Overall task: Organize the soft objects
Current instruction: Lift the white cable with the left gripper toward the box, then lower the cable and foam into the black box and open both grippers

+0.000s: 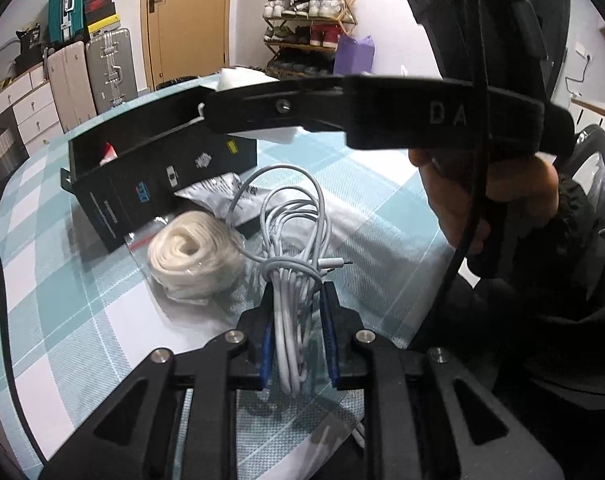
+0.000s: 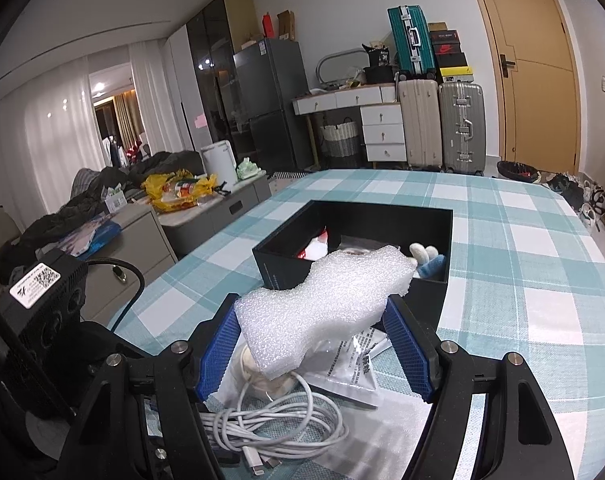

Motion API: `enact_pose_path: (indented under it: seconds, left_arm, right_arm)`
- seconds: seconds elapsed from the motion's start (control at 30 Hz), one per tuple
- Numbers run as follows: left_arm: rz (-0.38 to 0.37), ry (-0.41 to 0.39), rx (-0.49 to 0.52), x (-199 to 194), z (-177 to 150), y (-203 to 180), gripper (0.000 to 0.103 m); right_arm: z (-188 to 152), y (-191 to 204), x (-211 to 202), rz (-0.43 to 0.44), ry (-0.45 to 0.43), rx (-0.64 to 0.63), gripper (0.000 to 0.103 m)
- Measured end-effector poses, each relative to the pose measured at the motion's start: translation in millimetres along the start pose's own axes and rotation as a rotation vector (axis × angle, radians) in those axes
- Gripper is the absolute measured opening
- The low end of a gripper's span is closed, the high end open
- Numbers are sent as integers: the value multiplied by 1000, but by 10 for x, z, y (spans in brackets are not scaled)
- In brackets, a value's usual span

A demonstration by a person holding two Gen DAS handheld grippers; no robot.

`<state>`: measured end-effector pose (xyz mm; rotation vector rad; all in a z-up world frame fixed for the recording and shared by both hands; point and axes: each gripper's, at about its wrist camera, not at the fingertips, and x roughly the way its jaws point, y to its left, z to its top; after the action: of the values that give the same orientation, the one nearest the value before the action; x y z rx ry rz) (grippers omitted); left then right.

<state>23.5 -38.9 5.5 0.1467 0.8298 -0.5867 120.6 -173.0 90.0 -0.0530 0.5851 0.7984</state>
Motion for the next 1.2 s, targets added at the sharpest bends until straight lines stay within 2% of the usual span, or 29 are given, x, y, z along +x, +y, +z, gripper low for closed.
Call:
enact_pose_path:
  seconds: [0.23, 0.43, 0.77, 1.2]
  left_arm:
    - [-4, -57, -27, -183, 48, 44, 18]
    - [39, -100, -52, -268, 67, 105, 18]
    - [144, -166, -100, -379, 105, 234, 18]
    - [268, -225, -162, -454, 199, 405, 18]
  right_arm:
    - [43, -17, -155, 15, -71, 18, 73]
    - [81, -58, -252, 3, -117, 39, 73]
    - [110, -77, -316, -13, -135, 47, 73]
    - [105, -84, -245, -9, -105, 37, 73]
